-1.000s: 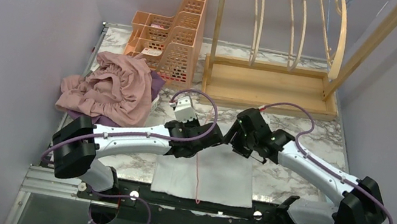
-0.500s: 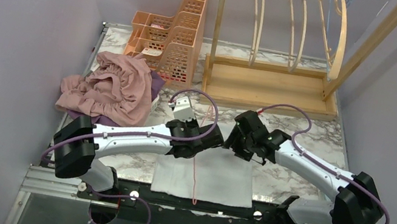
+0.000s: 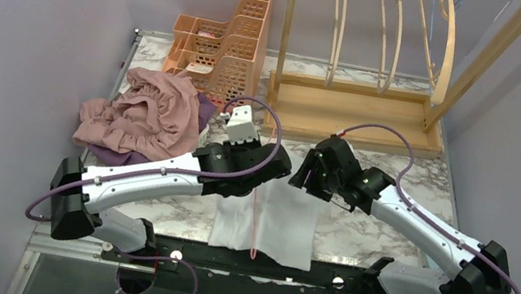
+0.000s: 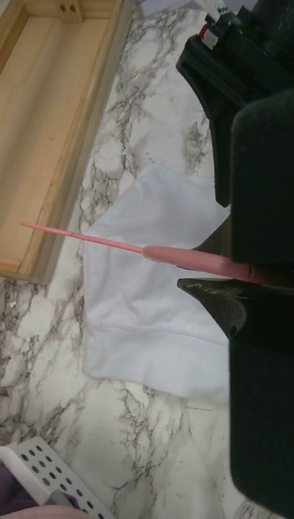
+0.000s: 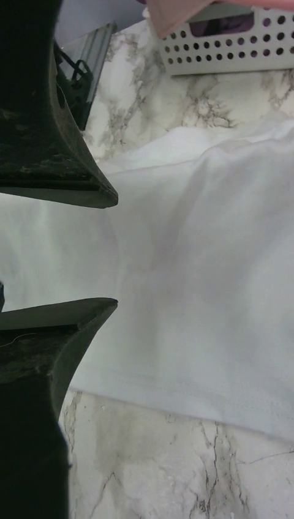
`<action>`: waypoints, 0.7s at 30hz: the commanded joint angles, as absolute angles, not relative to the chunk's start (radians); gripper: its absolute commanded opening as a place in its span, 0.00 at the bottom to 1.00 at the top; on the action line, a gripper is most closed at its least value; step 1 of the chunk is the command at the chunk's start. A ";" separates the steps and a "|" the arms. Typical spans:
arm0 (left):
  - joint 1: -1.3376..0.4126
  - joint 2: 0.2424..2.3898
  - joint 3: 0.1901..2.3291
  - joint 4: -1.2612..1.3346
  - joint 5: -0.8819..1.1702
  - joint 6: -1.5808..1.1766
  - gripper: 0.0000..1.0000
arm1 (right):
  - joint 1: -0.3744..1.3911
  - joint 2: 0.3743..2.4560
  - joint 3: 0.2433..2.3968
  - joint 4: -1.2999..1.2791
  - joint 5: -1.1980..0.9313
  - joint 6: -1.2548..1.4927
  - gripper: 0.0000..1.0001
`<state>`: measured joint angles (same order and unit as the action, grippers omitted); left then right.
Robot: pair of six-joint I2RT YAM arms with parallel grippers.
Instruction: Place the skirt on the hanger
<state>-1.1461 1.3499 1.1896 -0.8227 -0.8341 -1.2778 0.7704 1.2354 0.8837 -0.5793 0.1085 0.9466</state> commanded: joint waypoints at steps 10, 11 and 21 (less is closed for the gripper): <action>-1.150 1.124 1.342 -0.749 -0.698 -0.487 0.00 | 0.770 0.881 0.829 -0.342 -0.283 0.353 0.60; -1.151 1.114 1.346 -0.746 -0.651 -0.422 0.00 | 0.770 0.845 0.820 -0.317 -0.324 0.309 0.60; -1.152 1.099 1.501 -0.743 -0.293 -0.060 0.00 | 0.771 0.839 1.036 -0.295 -0.672 0.057 0.64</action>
